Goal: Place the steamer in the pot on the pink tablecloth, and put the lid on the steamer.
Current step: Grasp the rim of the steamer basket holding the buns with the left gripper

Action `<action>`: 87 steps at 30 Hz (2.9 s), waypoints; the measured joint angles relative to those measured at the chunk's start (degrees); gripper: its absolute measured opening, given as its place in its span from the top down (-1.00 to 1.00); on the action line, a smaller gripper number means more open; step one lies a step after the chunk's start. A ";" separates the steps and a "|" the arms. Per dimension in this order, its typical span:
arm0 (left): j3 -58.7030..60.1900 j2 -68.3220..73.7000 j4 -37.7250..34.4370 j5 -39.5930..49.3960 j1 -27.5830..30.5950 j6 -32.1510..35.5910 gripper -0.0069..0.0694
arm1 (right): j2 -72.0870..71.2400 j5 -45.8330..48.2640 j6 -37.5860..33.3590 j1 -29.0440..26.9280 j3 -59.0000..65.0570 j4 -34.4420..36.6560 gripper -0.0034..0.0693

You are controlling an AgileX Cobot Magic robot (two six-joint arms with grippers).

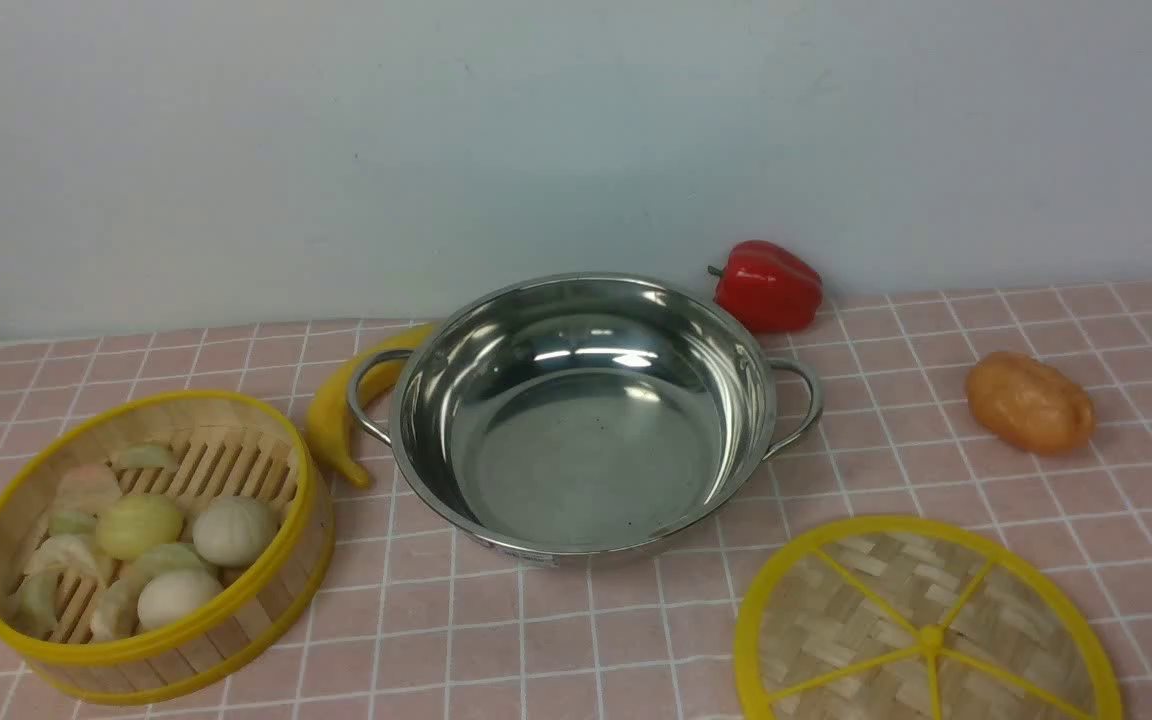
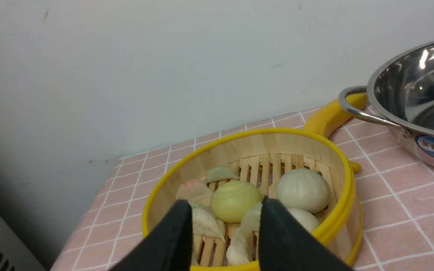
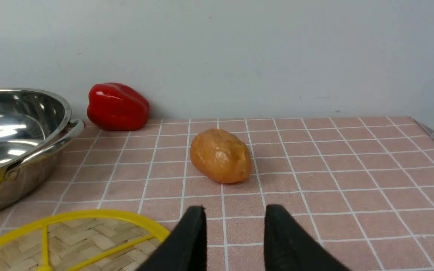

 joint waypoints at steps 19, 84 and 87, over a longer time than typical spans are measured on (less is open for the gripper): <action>0.00 0.00 0.00 0.00 0.00 0.00 0.18 | 0.00 0.00 0.00 0.00 0.00 0.00 0.25; -40.28 33.20 -19.20 34.02 0.00 -12.33 0.18 | 42.73 28.57 4.68 0.00 -46.72 4.55 0.25; -40.28 41.78 -15.76 37.90 0.00 -14.24 0.18 | 44.60 33.31 0.13 0.00 -46.72 7.93 0.25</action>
